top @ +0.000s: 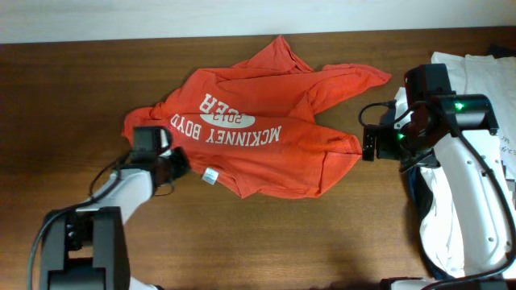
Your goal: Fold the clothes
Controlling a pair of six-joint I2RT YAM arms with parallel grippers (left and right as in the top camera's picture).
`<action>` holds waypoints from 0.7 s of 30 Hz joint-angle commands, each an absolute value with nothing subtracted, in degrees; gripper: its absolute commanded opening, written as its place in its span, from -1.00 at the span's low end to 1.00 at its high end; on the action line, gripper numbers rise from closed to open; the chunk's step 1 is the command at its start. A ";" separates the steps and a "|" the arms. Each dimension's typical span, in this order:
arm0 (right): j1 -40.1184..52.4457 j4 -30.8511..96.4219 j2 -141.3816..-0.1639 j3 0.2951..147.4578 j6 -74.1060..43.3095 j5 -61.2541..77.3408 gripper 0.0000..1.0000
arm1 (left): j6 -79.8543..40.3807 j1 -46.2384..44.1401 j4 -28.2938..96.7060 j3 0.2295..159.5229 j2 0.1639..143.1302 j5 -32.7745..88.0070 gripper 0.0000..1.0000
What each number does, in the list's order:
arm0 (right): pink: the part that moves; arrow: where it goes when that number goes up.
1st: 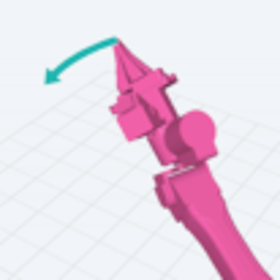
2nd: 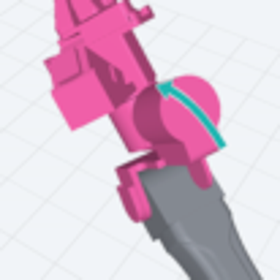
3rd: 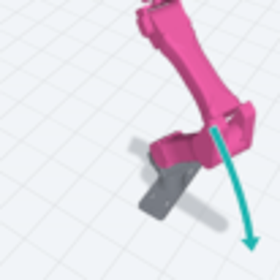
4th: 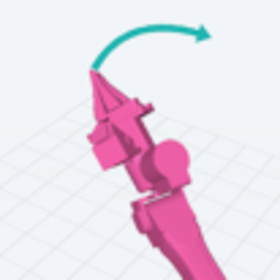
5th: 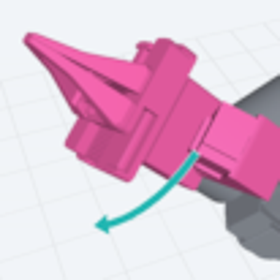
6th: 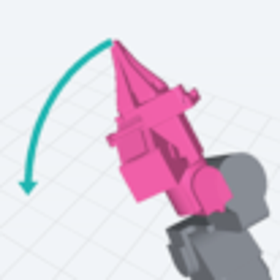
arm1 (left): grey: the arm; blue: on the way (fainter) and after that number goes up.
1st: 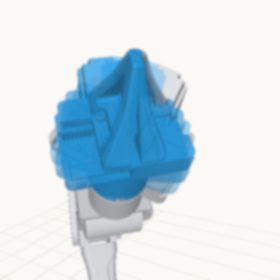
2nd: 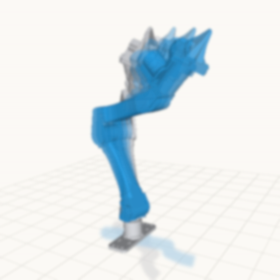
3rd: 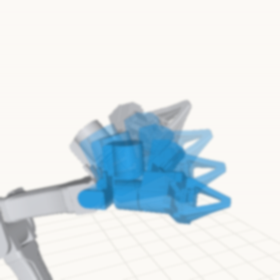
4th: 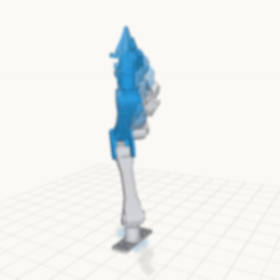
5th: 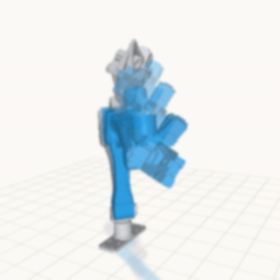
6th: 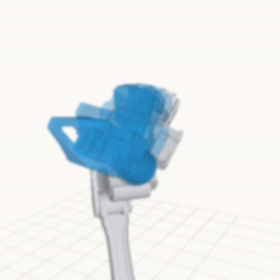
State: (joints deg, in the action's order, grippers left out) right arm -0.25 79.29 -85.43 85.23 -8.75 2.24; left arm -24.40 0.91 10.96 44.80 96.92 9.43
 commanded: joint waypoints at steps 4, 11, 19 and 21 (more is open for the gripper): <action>-0.45 79.09 -84.68 85.56 -8.40 0.36 0.97 | -15.92 20.45 23.86 65.21 92.86 6.17 -0.99; -0.45 79.11 -84.68 85.49 -8.40 0.36 0.97 | -18.02 13.43 60.10 67.37 92.86 21.15 0.98; -0.45 79.13 -84.68 85.41 -8.40 0.38 0.97 | -50.83 -12.45 39.40 47.62 92.86 20.99 0.98; -0.45 79.13 -84.68 85.41 -8.38 0.36 0.97 | -55.83 -15.33 33.82 45.82 92.88 17.72 0.98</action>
